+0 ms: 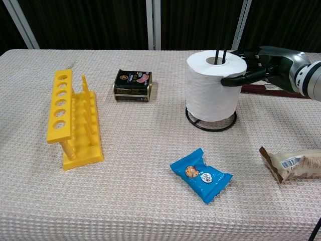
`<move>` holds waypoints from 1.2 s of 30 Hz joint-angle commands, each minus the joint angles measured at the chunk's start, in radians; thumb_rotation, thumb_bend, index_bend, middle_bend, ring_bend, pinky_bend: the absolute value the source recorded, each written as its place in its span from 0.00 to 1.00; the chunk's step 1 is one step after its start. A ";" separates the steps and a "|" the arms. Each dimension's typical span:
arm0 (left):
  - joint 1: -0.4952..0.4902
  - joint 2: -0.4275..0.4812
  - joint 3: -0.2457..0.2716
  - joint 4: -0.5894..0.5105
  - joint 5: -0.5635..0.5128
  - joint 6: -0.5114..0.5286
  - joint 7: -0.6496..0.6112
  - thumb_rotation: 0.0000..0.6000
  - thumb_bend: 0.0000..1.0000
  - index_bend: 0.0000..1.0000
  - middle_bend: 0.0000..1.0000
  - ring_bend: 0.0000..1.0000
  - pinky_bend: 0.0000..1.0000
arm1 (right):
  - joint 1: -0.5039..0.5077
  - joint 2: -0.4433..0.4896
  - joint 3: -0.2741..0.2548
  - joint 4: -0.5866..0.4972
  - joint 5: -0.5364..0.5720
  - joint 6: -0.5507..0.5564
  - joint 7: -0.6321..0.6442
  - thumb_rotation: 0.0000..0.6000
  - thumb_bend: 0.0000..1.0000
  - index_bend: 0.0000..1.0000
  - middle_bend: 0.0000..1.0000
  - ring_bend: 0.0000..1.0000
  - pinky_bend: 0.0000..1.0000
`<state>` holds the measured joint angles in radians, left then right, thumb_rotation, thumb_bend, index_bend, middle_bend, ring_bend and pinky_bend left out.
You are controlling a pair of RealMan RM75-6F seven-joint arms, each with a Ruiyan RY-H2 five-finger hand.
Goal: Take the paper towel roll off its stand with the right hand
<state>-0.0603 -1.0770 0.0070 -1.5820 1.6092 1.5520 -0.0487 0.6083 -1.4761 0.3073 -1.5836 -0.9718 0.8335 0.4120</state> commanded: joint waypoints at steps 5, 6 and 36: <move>0.000 -0.001 0.001 -0.002 0.003 0.000 0.004 0.59 0.15 0.09 0.05 0.06 0.22 | -0.056 0.069 0.053 -0.135 -0.135 0.099 0.089 1.00 0.29 0.62 0.50 0.23 0.00; 0.000 -0.001 0.001 -0.003 0.004 0.000 0.006 0.59 0.15 0.09 0.05 0.06 0.22 | -0.065 0.084 0.063 -0.165 -0.152 0.114 0.105 1.00 0.29 0.62 0.51 0.23 0.00; -0.004 -0.003 0.004 -0.007 0.007 -0.008 0.012 0.59 0.15 0.09 0.05 0.06 0.22 | -0.234 0.221 0.115 -0.318 -0.178 0.475 0.047 1.00 0.27 0.62 0.51 0.23 0.00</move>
<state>-0.0641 -1.0803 0.0110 -1.5888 1.6167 1.5442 -0.0363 0.3955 -1.2487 0.4751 -1.9494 -1.1703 1.3298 0.4966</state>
